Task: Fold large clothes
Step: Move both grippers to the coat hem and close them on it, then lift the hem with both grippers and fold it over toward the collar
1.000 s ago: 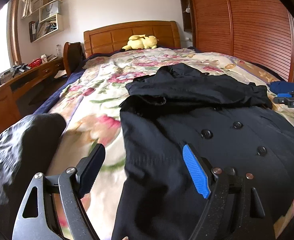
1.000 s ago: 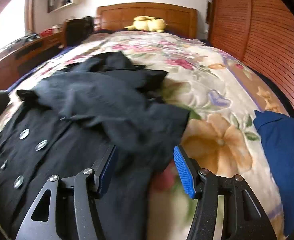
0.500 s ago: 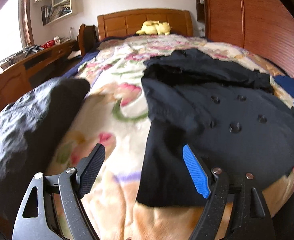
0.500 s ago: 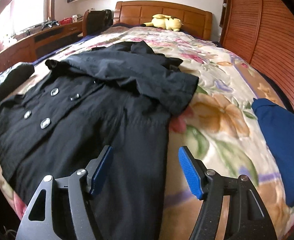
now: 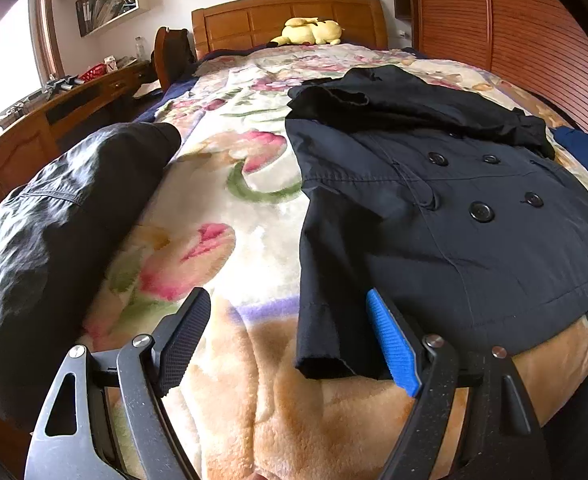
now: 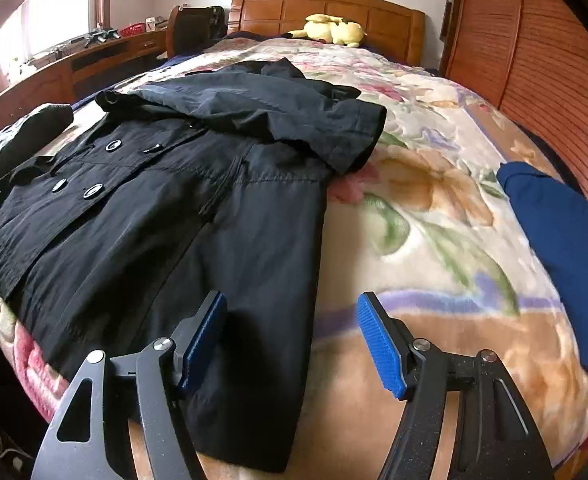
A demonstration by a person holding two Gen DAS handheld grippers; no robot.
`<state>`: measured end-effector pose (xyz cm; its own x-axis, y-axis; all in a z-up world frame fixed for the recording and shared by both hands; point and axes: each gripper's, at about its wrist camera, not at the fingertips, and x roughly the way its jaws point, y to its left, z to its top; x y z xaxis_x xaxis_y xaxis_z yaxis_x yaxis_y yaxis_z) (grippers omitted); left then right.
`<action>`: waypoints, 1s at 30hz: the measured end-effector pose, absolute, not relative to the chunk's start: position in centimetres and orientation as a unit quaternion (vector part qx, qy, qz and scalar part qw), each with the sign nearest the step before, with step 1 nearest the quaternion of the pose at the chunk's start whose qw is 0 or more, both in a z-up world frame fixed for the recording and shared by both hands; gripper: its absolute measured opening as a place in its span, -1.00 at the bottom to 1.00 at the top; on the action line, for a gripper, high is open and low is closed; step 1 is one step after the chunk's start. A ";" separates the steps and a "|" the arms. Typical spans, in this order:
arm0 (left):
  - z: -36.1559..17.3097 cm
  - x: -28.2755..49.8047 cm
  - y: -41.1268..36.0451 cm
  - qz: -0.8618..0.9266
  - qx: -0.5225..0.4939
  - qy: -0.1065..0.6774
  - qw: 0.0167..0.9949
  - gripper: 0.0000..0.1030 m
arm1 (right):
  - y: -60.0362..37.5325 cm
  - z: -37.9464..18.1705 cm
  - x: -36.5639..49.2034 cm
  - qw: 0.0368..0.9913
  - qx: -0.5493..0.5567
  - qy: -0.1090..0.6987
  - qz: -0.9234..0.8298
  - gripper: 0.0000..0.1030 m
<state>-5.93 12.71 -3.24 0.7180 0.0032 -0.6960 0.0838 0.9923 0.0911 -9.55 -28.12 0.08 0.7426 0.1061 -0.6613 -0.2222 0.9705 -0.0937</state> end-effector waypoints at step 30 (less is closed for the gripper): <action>1.9 -11.9 9.9 -0.078 0.066 0.288 0.952 -0.89 | -29.7 2.5 -13.3 0.927 -0.028 0.315 0.201 -0.84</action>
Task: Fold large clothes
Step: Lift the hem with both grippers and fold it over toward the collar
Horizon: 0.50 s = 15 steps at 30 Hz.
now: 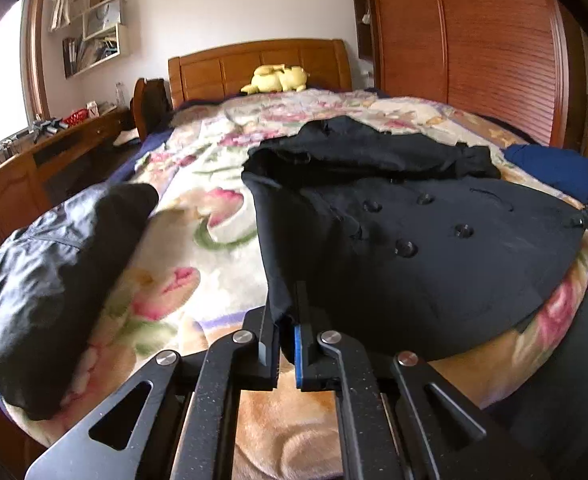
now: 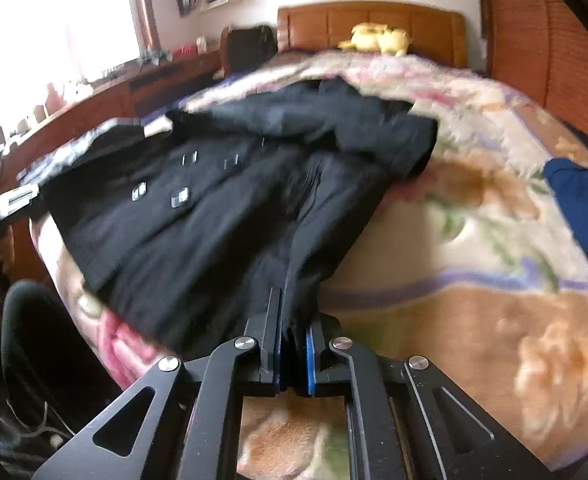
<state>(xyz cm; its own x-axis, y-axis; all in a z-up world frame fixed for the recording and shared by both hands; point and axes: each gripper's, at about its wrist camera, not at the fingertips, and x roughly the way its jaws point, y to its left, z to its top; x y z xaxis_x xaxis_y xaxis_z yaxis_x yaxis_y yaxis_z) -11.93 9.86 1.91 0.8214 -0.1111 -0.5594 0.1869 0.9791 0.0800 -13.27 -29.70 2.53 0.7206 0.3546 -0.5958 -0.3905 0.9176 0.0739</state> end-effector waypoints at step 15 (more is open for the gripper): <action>8.9 -18.4 11.0 -0.083 0.066 0.205 0.973 -0.90 | -32.8 9.3 -20.9 0.951 -0.007 0.217 0.221 -0.85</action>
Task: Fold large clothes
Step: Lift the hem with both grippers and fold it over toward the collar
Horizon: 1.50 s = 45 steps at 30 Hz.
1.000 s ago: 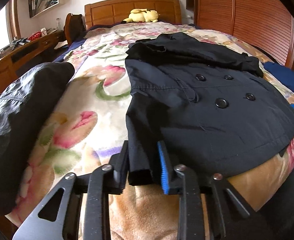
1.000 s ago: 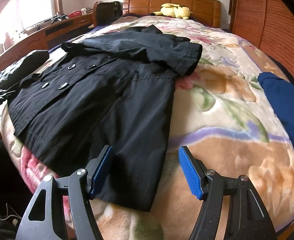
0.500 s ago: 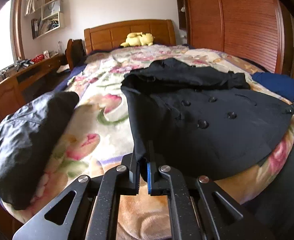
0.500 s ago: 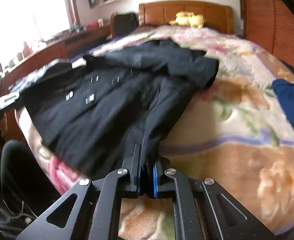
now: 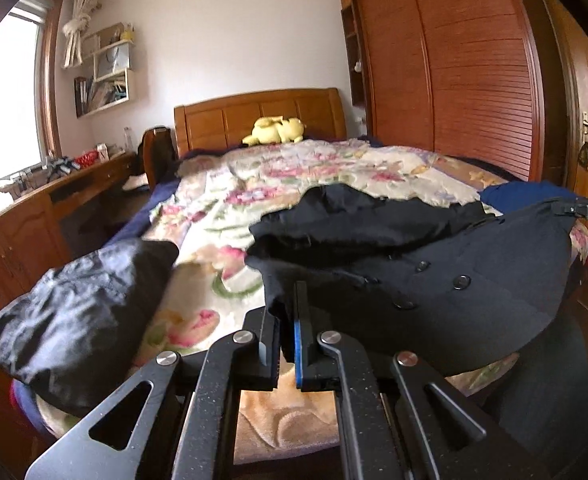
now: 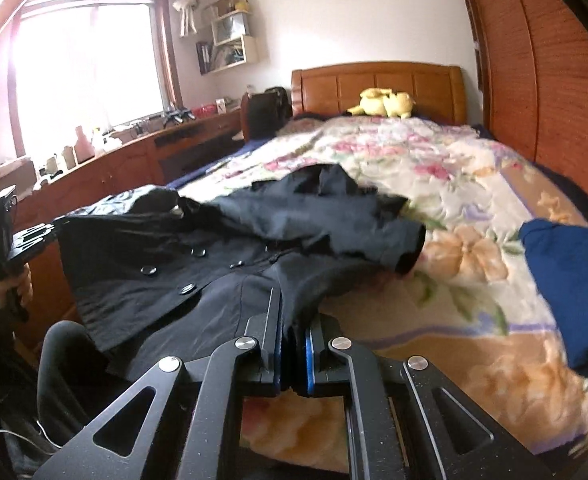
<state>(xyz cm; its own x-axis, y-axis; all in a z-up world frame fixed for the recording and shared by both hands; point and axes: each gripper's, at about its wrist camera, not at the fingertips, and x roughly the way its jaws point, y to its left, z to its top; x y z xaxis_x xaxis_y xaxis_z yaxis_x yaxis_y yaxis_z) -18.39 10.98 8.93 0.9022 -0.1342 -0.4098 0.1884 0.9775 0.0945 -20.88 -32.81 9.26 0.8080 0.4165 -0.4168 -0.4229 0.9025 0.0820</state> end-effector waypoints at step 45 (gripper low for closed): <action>9.2 13.9 11.4 -0.029 0.081 0.223 0.971 -0.90 | -26.7 11.0 12.4 0.974 -0.013 0.205 0.097 -0.85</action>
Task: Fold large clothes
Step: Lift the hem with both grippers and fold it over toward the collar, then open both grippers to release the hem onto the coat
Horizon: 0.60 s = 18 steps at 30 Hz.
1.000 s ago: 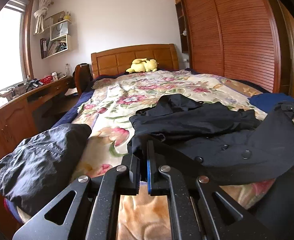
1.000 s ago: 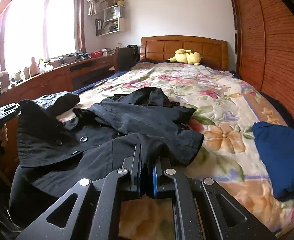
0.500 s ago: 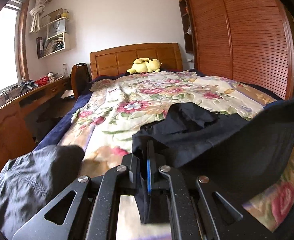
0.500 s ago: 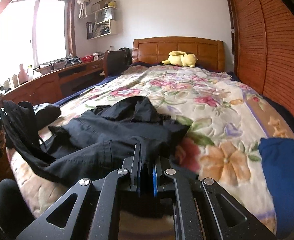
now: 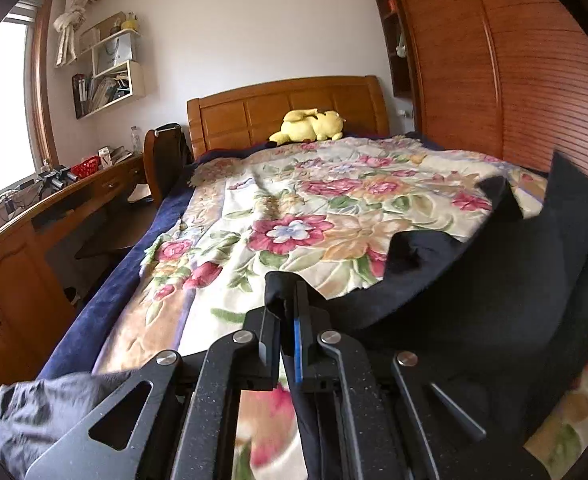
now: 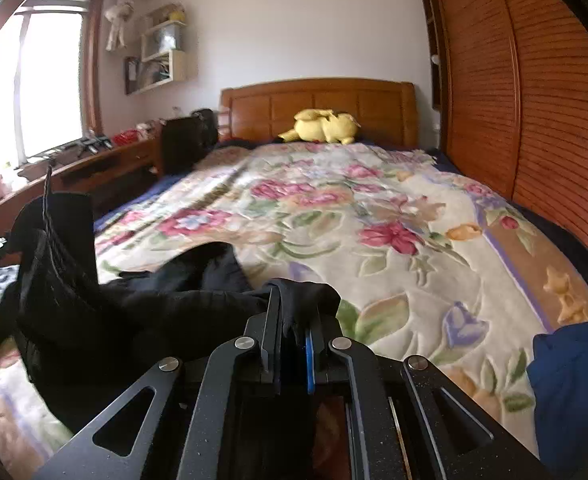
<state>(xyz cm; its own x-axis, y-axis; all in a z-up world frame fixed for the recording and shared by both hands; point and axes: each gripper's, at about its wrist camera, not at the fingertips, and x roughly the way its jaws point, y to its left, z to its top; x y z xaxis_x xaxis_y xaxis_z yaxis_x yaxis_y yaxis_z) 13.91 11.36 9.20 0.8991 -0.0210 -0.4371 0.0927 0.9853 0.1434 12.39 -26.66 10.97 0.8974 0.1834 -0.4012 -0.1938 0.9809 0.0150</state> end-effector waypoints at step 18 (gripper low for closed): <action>8.0 23.8 10.9 -0.006 0.081 0.272 0.959 -0.89 | -23.2 11.7 20.8 0.971 -0.062 0.229 0.035 -0.85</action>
<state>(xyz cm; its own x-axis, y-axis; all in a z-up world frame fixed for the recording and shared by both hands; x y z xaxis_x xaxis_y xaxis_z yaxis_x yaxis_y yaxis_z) 23.77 10.90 8.00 0.8521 0.0327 -0.5224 0.0558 0.9867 0.1528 20.80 -23.17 11.71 0.8929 0.0386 -0.4486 -0.0956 0.9899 -0.1051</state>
